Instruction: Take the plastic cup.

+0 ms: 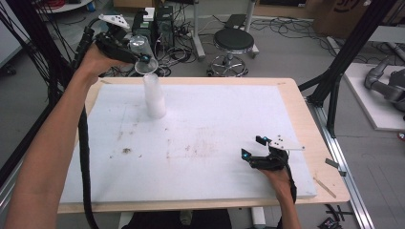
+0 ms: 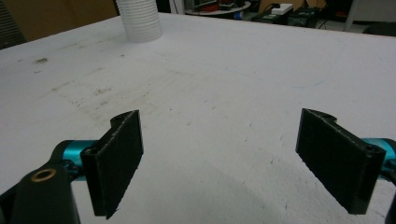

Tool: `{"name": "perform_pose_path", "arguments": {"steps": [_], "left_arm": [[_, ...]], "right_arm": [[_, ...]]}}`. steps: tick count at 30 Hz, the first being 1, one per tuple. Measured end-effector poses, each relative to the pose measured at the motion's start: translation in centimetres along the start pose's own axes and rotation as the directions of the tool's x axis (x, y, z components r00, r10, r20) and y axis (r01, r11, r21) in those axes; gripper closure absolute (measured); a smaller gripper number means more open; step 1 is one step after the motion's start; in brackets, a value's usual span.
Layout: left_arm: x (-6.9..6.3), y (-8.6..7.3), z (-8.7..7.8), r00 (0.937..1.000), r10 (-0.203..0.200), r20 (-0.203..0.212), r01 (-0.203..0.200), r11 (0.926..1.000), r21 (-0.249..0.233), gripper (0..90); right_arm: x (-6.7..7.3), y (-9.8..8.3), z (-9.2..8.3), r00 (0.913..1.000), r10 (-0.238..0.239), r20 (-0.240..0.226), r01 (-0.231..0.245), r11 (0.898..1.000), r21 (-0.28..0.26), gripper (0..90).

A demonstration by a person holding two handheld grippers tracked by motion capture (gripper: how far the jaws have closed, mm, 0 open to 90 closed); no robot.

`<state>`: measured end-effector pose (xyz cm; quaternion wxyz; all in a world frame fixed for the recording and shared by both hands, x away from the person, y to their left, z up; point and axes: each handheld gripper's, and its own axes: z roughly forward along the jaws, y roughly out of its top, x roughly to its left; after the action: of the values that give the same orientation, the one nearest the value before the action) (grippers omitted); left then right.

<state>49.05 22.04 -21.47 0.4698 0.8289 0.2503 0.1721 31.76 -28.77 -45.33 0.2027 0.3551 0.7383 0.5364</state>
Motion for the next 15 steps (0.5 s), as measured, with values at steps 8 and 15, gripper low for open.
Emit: {"name": "perform_pose_path", "arguments": {"steps": [8,15], "left_arm": [[-2.9,-1.3,-1.2,0.9979,0.023,0.06,-0.017,0.9957,-0.091,36.0],[-8.3,-4.4,-1.2,0.9855,0.069,0.155,-0.039,0.9805,-0.193,36.6]], "right_arm": [[0.0,0.0,0.0,1.0,-0.002,0.003,0.002,1.0,0.001,14.7],[0.0,0.0,0.0,1.0,0.003,0.001,-0.003,1.0,0.001,14.7]]}}
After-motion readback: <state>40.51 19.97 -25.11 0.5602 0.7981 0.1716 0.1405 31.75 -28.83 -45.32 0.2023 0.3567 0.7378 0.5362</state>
